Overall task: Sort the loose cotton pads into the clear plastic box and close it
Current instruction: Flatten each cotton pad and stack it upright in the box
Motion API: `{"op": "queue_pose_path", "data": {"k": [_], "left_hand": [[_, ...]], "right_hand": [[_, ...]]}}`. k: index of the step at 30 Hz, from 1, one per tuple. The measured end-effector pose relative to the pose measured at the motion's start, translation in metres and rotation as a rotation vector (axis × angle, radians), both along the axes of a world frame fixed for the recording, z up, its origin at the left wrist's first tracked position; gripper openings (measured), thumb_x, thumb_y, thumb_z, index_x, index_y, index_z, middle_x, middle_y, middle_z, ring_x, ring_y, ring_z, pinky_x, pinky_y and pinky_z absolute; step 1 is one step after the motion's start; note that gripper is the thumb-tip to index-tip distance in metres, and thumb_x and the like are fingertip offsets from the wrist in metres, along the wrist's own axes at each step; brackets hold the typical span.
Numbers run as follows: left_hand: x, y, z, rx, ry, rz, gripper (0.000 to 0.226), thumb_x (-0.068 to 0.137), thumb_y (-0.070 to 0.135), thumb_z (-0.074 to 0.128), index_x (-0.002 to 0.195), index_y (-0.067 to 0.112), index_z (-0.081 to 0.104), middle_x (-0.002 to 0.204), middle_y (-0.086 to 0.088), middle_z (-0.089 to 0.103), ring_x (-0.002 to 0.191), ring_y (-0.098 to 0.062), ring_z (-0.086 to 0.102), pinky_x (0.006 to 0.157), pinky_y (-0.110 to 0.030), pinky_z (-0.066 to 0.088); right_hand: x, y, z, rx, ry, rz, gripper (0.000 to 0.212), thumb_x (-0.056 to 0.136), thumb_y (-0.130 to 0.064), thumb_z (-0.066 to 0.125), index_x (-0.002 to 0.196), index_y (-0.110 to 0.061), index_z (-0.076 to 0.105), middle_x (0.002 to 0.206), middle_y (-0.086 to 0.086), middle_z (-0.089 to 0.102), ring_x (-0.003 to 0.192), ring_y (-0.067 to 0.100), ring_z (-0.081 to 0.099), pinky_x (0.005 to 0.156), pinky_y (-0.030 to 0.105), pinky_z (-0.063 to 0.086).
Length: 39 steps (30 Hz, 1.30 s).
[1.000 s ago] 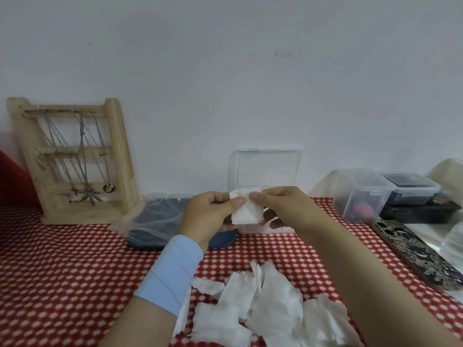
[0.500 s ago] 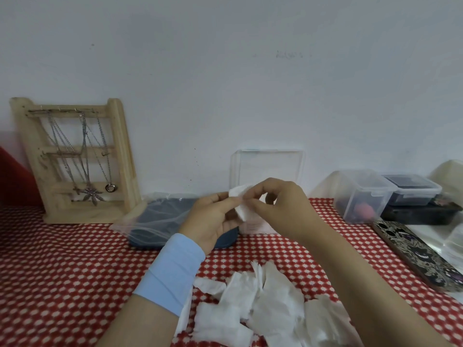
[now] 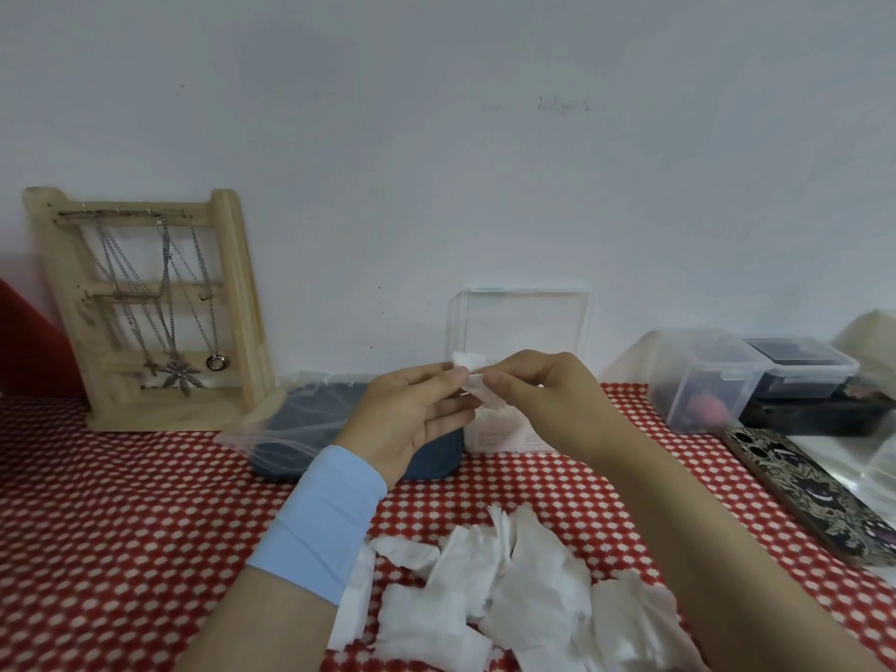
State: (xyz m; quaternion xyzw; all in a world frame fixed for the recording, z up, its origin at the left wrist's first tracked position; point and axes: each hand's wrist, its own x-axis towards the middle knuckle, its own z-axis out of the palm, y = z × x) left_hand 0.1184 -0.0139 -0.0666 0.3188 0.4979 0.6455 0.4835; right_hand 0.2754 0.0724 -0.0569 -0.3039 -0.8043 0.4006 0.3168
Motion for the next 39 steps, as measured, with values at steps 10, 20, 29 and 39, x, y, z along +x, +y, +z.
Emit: {"op": "queue_pose_path", "data": {"k": [10,20,29,39], "left_hand": [[0.01,0.004,-0.005,-0.002,0.206,0.128,0.025,0.087,0.004,0.074,0.111,0.01,0.072,0.103,-0.005,0.078,0.094,-0.017,0.076,0.085,-0.033,0.062],[0.01,0.005,-0.006,-0.004,0.268,0.186,0.024,0.089,-0.001,0.07,0.111,0.009,0.072,0.102,-0.007,0.077,0.093,-0.018,0.075,0.079,-0.031,0.063],[-0.003,0.006,-0.008,-0.027,-0.105,0.143,0.019,0.095,-0.005,0.057,0.107,0.002,0.071,0.115,-0.015,0.073,0.101,-0.023,0.071,0.069,-0.026,0.061],[0.0,0.001,-0.001,-0.079,-0.025,-0.047,0.025,0.097,0.01,0.062,0.12,0.0,0.067,0.109,-0.016,0.076,0.097,-0.023,0.073,0.071,-0.027,0.061]], "right_hand": [[-0.006,-0.007,0.002,-0.076,0.042,-0.141,0.014,0.093,-0.023,0.065,0.086,-0.026,0.077,0.08,-0.014,0.074,0.063,-0.007,0.063,0.065,0.013,0.047],[-0.004,-0.005,0.003,-0.013,-0.041,-0.201,0.033,0.096,-0.028,0.067,0.081,0.001,0.076,0.074,0.019,0.07,0.045,0.001,0.053,0.051,0.012,0.043],[0.013,-0.003,0.024,-0.222,0.22,-0.126,0.034,0.096,-0.028,0.067,0.07,-0.008,0.064,0.057,0.008,0.055,0.052,0.018,0.042,0.053,0.029,0.039],[0.005,0.0,0.014,-0.051,0.002,-0.086,0.005,0.09,-0.021,0.075,0.094,-0.018,0.077,0.068,-0.017,0.069,0.049,-0.009,0.056,0.05,0.006,0.042]]}}
